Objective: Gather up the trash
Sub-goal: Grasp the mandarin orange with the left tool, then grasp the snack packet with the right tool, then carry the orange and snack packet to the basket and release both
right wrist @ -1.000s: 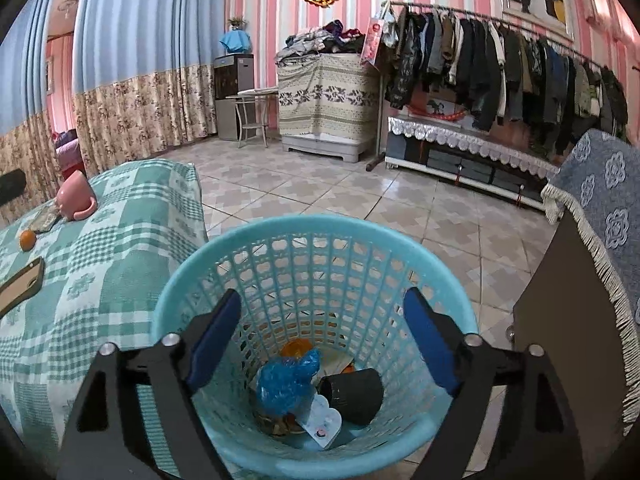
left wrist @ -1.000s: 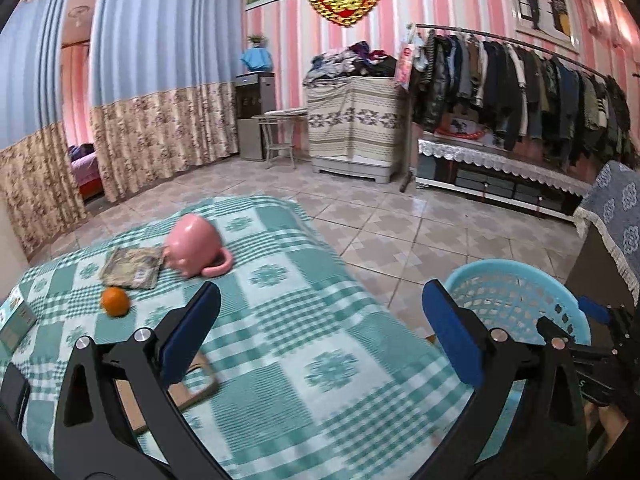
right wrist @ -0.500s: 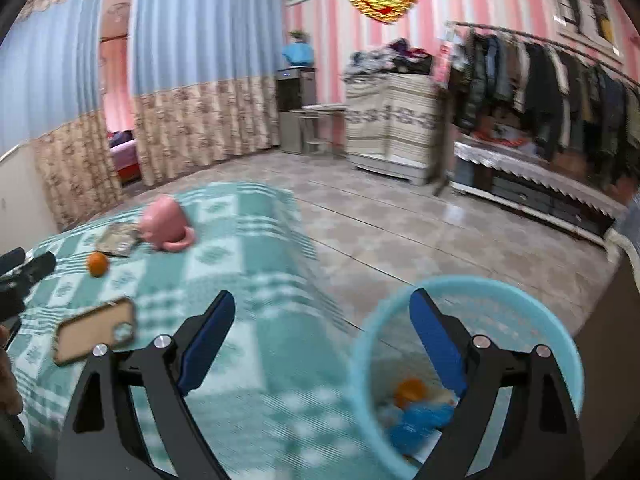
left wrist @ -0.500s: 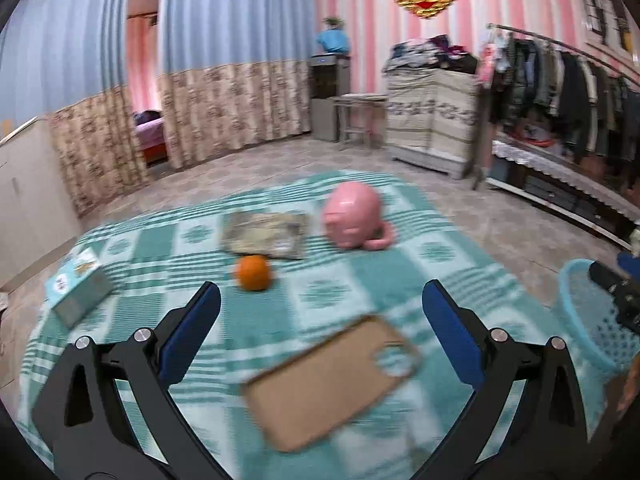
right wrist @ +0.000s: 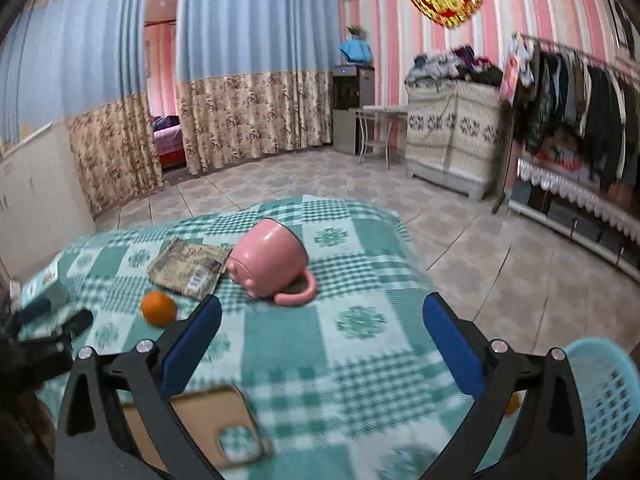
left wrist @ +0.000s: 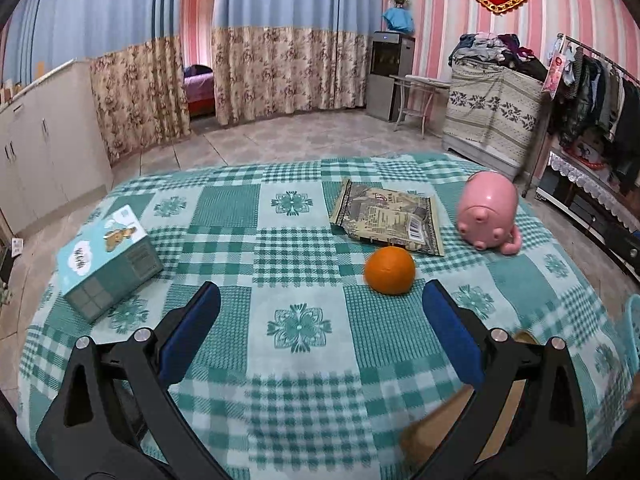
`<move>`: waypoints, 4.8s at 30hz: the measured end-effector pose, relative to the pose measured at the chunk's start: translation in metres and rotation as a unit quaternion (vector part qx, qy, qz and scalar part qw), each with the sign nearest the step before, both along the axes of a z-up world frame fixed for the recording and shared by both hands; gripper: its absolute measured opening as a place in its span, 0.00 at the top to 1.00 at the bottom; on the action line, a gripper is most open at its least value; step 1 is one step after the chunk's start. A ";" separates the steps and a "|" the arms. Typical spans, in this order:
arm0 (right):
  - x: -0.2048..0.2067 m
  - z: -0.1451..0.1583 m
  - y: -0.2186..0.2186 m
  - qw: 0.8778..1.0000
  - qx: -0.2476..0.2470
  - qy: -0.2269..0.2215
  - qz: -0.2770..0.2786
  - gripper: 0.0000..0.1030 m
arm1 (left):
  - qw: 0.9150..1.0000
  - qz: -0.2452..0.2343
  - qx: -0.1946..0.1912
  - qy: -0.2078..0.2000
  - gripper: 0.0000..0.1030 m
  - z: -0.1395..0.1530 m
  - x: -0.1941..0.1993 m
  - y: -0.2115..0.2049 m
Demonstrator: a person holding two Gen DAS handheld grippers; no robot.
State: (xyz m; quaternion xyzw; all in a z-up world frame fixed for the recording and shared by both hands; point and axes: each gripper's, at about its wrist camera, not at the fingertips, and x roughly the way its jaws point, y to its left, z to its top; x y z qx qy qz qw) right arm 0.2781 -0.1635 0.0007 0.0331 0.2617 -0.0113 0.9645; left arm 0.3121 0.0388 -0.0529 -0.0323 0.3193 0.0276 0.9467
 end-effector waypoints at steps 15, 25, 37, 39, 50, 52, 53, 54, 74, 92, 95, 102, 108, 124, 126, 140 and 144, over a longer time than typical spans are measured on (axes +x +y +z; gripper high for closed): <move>0.021 -0.044 -0.023 0.996 -0.007 0.063 -0.061 0.04 | 0.997 -0.047 0.016 0.058 0.11 -0.036 0.070 -0.041; 0.027 -0.055 -0.019 0.995 0.002 0.081 -0.061 0.05 | 0.993 -0.084 0.001 0.087 0.58 -0.045 0.076 -0.045; 0.017 -0.045 0.060 0.996 -0.017 0.058 0.062 0.05 | 0.996 0.058 0.070 0.017 0.58 -0.023 0.012 0.054; 0.018 -0.040 0.080 0.994 -0.029 0.055 0.088 0.05 | 0.996 0.073 0.055 0.011 0.58 -0.021 0.009 0.068; 0.077 -0.047 0.175 0.979 -0.096 0.113 0.142 0.06 | 0.994 0.107 0.005 0.009 0.58 -0.028 0.014 0.103; 0.086 -0.047 0.187 0.974 -0.132 0.113 0.146 0.07 | 0.994 0.113 0.004 0.010 0.58 -0.029 0.016 0.105; 0.091 -0.048 0.192 0.972 -0.143 0.115 0.147 0.08 | 0.993 0.114 0.001 0.011 0.58 -0.030 0.017 0.106; 0.096 -0.050 0.195 0.970 -0.148 0.122 0.149 0.14 | 0.993 0.114 -0.001 0.013 0.58 -0.031 0.018 0.106; 0.113 -0.057 0.199 0.966 -0.140 0.125 0.180 0.96 | 0.994 0.106 -0.007 0.021 0.58 -0.035 0.020 0.104; -0.018 0.028 0.084 0.982 -0.039 0.039 0.181 0.98 | 0.996 0.085 0.018 0.021 0.58 -0.012 -0.007 0.064; -0.031 0.029 0.062 0.985 -0.030 0.034 0.168 0.98 | 0.997 0.066 0.019 0.015 0.58 -0.001 -0.022 0.042; -0.069 0.033 0.005 0.990 -0.002 0.023 0.140 0.98 | 1.000 0.011 0.023 -0.004 0.58 0.022 -0.049 -0.025; -0.094 0.040 -0.046 0.994 0.009 0.013 0.109 0.98 | 0.999 -0.049 0.014 -0.014 0.58 0.038 -0.062 -0.091; -0.175 0.035 -0.244 0.998 0.022 0.004 -0.057 0.98 | 0.970 -0.242 -0.010 -0.011 0.58 0.038 -0.080 -0.303; -0.181 0.025 -0.260 0.997 0.025 0.010 -0.071 0.98 | 0.963 -0.269 -0.005 -0.009 0.58 0.031 -0.087 -0.333; -0.205 -0.028 -0.335 0.990 0.060 0.039 -0.125 0.98 | 0.931 -0.365 -0.020 0.003 0.25 -0.002 -0.107 -0.447; -0.204 -0.031 -0.333 0.990 0.056 0.039 -0.121 0.98 | 0.937 -0.349 -0.019 -0.012 0.18 0.007 -0.105 -0.443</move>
